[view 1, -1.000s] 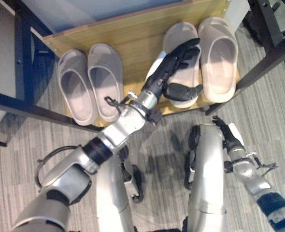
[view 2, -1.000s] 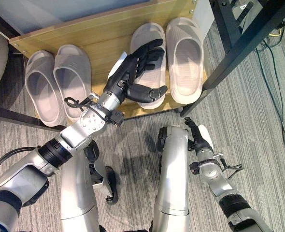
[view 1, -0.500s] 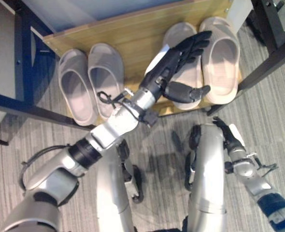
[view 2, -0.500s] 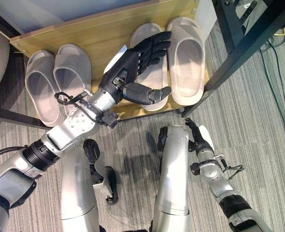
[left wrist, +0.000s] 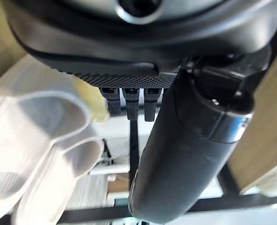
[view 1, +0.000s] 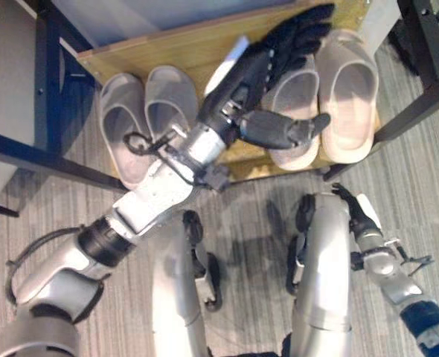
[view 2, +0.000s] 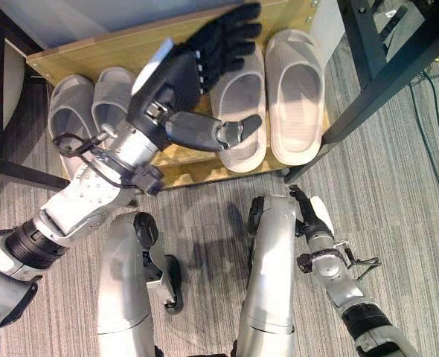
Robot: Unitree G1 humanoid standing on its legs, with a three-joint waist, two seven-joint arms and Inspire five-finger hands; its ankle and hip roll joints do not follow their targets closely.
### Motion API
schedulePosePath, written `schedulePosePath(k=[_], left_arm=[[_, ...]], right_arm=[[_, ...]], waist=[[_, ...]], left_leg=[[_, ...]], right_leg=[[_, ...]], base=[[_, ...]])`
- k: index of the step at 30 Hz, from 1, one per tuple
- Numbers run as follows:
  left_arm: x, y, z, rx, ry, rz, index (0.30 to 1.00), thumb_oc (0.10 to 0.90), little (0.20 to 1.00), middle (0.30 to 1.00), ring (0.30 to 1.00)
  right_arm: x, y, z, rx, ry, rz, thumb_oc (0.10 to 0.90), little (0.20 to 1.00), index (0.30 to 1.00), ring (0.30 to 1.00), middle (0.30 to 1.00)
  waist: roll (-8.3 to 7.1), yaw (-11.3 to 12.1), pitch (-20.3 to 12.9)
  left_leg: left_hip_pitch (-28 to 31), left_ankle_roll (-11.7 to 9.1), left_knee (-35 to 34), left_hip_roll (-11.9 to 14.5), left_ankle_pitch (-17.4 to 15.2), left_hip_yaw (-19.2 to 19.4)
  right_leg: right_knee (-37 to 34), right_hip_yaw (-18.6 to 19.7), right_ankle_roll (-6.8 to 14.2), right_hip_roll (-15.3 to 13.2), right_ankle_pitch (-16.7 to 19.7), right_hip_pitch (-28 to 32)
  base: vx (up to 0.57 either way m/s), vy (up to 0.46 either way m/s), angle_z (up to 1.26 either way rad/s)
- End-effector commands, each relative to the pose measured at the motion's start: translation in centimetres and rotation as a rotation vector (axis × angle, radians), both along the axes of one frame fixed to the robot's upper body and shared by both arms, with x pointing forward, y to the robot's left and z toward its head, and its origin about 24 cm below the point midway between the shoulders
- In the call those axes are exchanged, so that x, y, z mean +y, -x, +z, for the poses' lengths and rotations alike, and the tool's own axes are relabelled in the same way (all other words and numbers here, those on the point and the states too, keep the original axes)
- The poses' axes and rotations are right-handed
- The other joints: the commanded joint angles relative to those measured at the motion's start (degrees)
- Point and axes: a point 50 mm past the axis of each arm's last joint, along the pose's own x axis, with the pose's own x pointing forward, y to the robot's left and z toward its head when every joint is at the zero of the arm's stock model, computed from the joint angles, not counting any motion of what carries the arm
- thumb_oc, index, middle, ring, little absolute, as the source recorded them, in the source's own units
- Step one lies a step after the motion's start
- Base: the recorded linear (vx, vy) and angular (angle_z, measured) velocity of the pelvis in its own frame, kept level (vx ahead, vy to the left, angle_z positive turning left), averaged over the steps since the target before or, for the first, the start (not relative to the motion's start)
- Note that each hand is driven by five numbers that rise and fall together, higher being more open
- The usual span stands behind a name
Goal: Arrange the slippers neatly on the shoe rack.
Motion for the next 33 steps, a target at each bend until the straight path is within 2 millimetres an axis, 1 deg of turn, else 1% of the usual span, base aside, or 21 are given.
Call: schedulePosePath(k=[1,3,4,5,6,7,8,13,14,15,18,20,21,23,24,25,26,28,29,32,33], left_arm=[[0.9,3.7,5.3,-0.29,0.137,-0.09,0.9,0.8,0.9,0.9,0.9],[1.9,3.7,5.4,-0.309,0.153,-0.053,0.9,0.8,0.9,0.9,0.9],[1.9,3.7,5.4,-0.31,0.153,-0.052,0.9,0.8,0.9,0.9,0.9],[2.5,3.5,5.5,-0.315,0.156,-0.026,0.9,0.8,0.9,0.9,0.9],[2.5,3.5,5.5,-0.316,0.157,-0.026,0.9,0.8,0.9,0.9,0.9],[3.2,3.3,4.9,-0.3,0.167,-0.002,0.9,0.8,0.9,0.9,0.9],[3.2,3.3,4.9,-0.3,0.167,-0.001,0.9,0.8,0.9,0.9,0.9],[5.4,2.2,0.0,-0.143,0.176,0.109,0.9,0.8,0.9,0.9,0.9],[6.1,1.8,-2.2,-0.067,0.179,0.147,0.9,0.8,0.9,0.9,0.9],[6.1,1.8,-2.2,-0.067,0.179,0.147,0.9,0.8,0.9,0.9,0.9],[7.0,1.2,-7.8,0.12,0.147,0.223,0.9,0.8,0.9,0.9,0.9],[7.0,1.1,-9.0,0.164,0.146,0.234,0.9,0.8,0.9,0.9,0.9],[7.0,1.0,-11.9,0.27,0.131,0.253,0.9,0.8,0.9,0.9,0.9],[7.1,1.1,-14.5,0.365,0.11,0.275,0.9,0.8,0.9,0.9,0.9],[7.1,1.1,-14.6,0.366,0.109,0.275,0.9,0.8,0.9,0.9,0.9],[7.4,1.4,-16.9,0.44,0.066,0.302,0.9,0.8,0.9,0.9,0.9],[7.5,1.6,-18.1,0.483,0.058,0.314,0.9,0.8,0.9,0.9,0.9],[7.6,1.7,-18.9,0.512,0.045,0.327,0.9,0.8,0.9,0.9,0.9],[8.0,2.2,-21.1,0.583,0.011,0.357,0.9,0.8,0.9,0.9,0.9],[8.4,2.8,-22.9,0.645,-0.027,0.39,0.9,0.8,0.9,0.9,0.9],[8.4,2.8,-22.9,0.644,-0.027,0.39,0.9,0.8,0.9,0.9,0.9]], right_arm=[[4.3,-1.0,2.8,-0.152,-0.002,0.223,0.8,0.9,0.9,0.9,0.9],[4.0,-1.9,4.5,-0.214,0.001,0.216,0.8,0.9,0.9,0.9,0.9],[4.0,-1.9,4.5,-0.215,0.002,0.216,0.8,0.9,0.9,0.9,0.9],[4.0,-2.7,6.0,-0.271,-0.002,0.209,0.8,0.9,0.9,0.9,0.9],[4.0,-2.7,6.0,-0.272,-0.001,0.21,0.8,0.9,0.9,0.9,0.9],[4.0,-3.2,7.2,-0.316,-0.003,0.209,0.8,0.9,0.9,0.9,0.9],[4.0,-3.2,7.2,-0.316,-0.002,0.21,0.8,0.9,0.9,0.9,0.9],[3.6,-2.8,7.2,-0.326,-0.02,0.211,0.8,0.9,0.9,0.9,0.9],[3.6,-2.6,7.1,-0.323,-0.031,0.215,0.8,0.9,0.9,0.9,0.9],[3.6,-2.6,7.0,-0.323,-0.031,0.215,0.8,0.9,0.9,0.9,0.9],[3.5,-2.1,6.1,-0.301,-0.053,0.213,0.8,0.9,0.9,0.9,0.9],[3.6,-1.9,5.9,-0.297,-0.061,0.213,0.8,0.9,0.9,0.9,0.9],[4.0,-1.7,5.1,-0.277,-0.087,0.22,0.8,0.9,0.9,0.9,0.9],[4.2,-1.3,4.1,-0.247,-0.11,0.221,0.8,0.9,0.9,0.9,0.9],[4.2,-1.2,4.0,-0.246,-0.11,0.221,0.8,0.9,0.9,0.9,0.9],[4.5,-0.8,2.9,-0.21,-0.127,0.221,0.8,0.9,0.9,0.9,0.9],[4.7,-0.5,2.2,-0.189,-0.142,0.218,0.8,0.9,0.9,0.9,0.9],[4.7,-0.2,1.6,-0.169,-0.15,0.214,0.8,0.9,0.9,0.9,0.9],[4.7,0.5,0.1,-0.115,-0.17,0.199,0.8,0.9,0.9,0.9,0.9],[4.6,1.3,-1.4,-0.06,-0.179,0.183,0.8,0.9,0.9,0.9,0.9],[4.6,1.3,-1.4,-0.061,-0.179,0.183,0.8,0.9,0.9,0.9,0.9]], waist=[[-4.51,3.0,-1.8],[-4.05,4.5,-1.8],[-3.88,4.4,-1.8],[-3.05,5.2,-1.8],[-2.89,5.1,-1.8],[-2.11,5.5,-2.9],[-1.99,5.4,-3.0],[-0.71,5.2,-10.7],[-1.01,5.0,-11.2],[-0.96,5.0,-11.1],[-1.58,4.9,-11.7],[-1.64,4.8,-11.6],[-1.91,4.9,-12.2],[-2.01,5.1,-12.8],[-1.96,5.1,-12.7],[-2.16,5.2,-13.6],[-2.29,5.4,-13.7],[-2.31,5.4,-13.8],[-2.5,5.6,-15.3],[-2.32,5.8,-16.0],[-2.31,5.8,-15.9]], left_leg=[[-5.1,-5.1,-8.1,-2.1,5.2,-2.2],[-5.1,-5.4,-18.4,-3.0,9.4,-3.9],[-5.1,-5.3,-18.8,-3.1,9.8,-4.0],[-5.1,-5.2,-25.3,-3.8,13.6,-5.2],[-5.1,-5.2,-25.7,-3.9,14.0,-5.3],[-5.1,-4.9,-31.1,-4.2,17.6,-6.4],[-5.1,-4.9,-31.5,-4.3,18.0,-6.5],[-4.5,-4.0,-46.4,-4.4,24.9,-8.3],[-1.0,-3.9,-52.5,-4.3,27.0,-8.5],[-0.9,-3.9,-52.7,-4.3,27.1,-8.5],[6.9,-4.1,-64.8,-4.7,31.3,-9.0],[9.1,-4.1,-67.7,-4.7,32.7,-9.0],[13.5,-4.1,-73.9,-4.3,35.0,-9.7],[18.8,-4.1,-80.8,-3.7,37.4,-10.9],[19.4,-4.1,-81.3,-3.7,37.7,-10.9],[24.5,-4.5,-88.0,-3.1,39.6,-11.1],[27.1,-5.0,-92.7,-2.8,43.6,-11.0],[30.3,-5.4,-96.2,-2.6,44.7,-11.0],[36.7,-6.2,-103.4,-2.4,46.9,-10.8],[44.5,-6.9,-110.8,-2.3,49.1,-10.7],[44.6,-6.9,-110.8,-2.3,49.1,-10.7]], right_leg=[[-3.0,6.5,-1.1,-0.7,3.9,5.4],[-14.0,2.2,-1.2,-1.1,5.6,8.4],[-14.5,1.9,-1.3,-1.2,6.0,8.5],[-21.4,-1.6,-1.1,-1.4,7.3,9.8],[-21.9,-1.8,-1.2,-1.5,7.7,10.0],[-28.0,-5.0,-1.0,-1.8,9.1,10.2],[-28.4,-5.1,-1.0,-1.9,9.5,10.2],[-43.3,-11.4,-1.0,-2.6,14.4,10.9],[-49.9,-13.3,-1.2,-2.5,16.5,14.5],[-50.1,-13.3,-1.2,-2.5,16.6,14.7],[-62.1,-16.1,-1.1,-1.4,20.5,22.2],[-65.2,-17.1,-1.2,-1.3,21.6,24.6],[-71.0,-18.4,-0.7,-0.9,23.8,28.4],[-76.9,-19.6,-0.4,-0.2,25.7,33.1],[-77.4,-19.7,-0.4,-0.1,26.0,33.7],[-82.7,-21.1,0.5,0.5,27.7,37.7],[-87.2,-22.8,0.2,0.6,30.9,40.4],[-90.8,-23.8,0.5,0.8,32.0,43.6],[-97.5,-25.4,1.0,1.4,33.8,49.6],[-103.6,-26.8,1.4,2.3,35.5,56.5],[-103.7,-26.8,1.4,2.4,35.5,56.6]], base=[[-0.2,-0.007,-0.1],[-0.21,0.048,-0.2],[-0.26,0.076,-0.18],[-0.2,0.053,-0.11],[-0.3,0.085,-0.15],[-0.15,0.042,-0.11],[-0.15,0.055,-0.07],[-0.13,0.003,0.12],[-0.16,-0.035,0.04],[-0.21,-0.074,0.03],[-0.15,-0.076,0.12],[-0.1,-0.058,0.12],[-0.09,-0.068,0.08],[-0.09,-0.066,0.01],[-0.06,-0.069,0.03],[-0.13,-0.065,0.03],[-0.12,-0.095,0.03],[-0.03,-0.081,0.03],[0.05,-0.078,0.06],[0.08,-0.073,0.12],[0.23,-0.103,0.11]])
